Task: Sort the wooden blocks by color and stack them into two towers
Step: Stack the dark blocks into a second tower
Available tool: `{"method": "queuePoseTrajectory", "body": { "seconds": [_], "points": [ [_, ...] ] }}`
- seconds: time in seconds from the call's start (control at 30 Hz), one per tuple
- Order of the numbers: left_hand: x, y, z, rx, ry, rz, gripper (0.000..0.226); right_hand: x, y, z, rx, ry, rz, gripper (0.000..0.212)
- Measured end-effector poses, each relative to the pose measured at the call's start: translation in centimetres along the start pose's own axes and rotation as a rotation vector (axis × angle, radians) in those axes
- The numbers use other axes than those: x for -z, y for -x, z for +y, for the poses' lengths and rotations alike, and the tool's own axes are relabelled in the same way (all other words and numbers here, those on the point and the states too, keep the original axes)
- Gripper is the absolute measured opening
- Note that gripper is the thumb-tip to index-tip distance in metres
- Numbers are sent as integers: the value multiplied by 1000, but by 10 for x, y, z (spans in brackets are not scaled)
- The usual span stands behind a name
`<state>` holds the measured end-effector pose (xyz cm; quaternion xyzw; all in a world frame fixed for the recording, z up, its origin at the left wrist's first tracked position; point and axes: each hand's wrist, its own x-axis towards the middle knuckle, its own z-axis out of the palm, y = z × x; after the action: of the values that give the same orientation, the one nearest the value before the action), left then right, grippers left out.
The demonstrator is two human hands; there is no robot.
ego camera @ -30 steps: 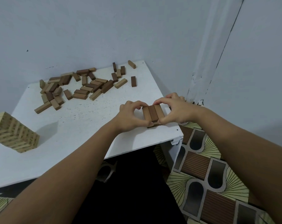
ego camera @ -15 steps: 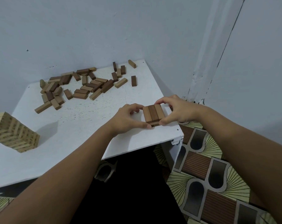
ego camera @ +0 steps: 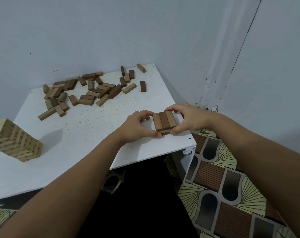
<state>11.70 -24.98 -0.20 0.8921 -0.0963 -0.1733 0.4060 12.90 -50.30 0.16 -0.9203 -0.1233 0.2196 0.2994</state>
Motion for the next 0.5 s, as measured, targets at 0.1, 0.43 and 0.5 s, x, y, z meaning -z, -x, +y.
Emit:
{"method": "queuePoseTrajectory", "body": {
  "seconds": [0.1,0.43,0.5],
  "points": [
    [9,5,3,48,6,-52,113,2,1,-6,-22,-109,53,114],
    [81,-12,-51,139,-182,311,57,0,-63,-61,21,-5,272,48],
    [88,-25,-62,181,-344,399,56,-1,-80,-71,5,83,253,50]
  ]
}}
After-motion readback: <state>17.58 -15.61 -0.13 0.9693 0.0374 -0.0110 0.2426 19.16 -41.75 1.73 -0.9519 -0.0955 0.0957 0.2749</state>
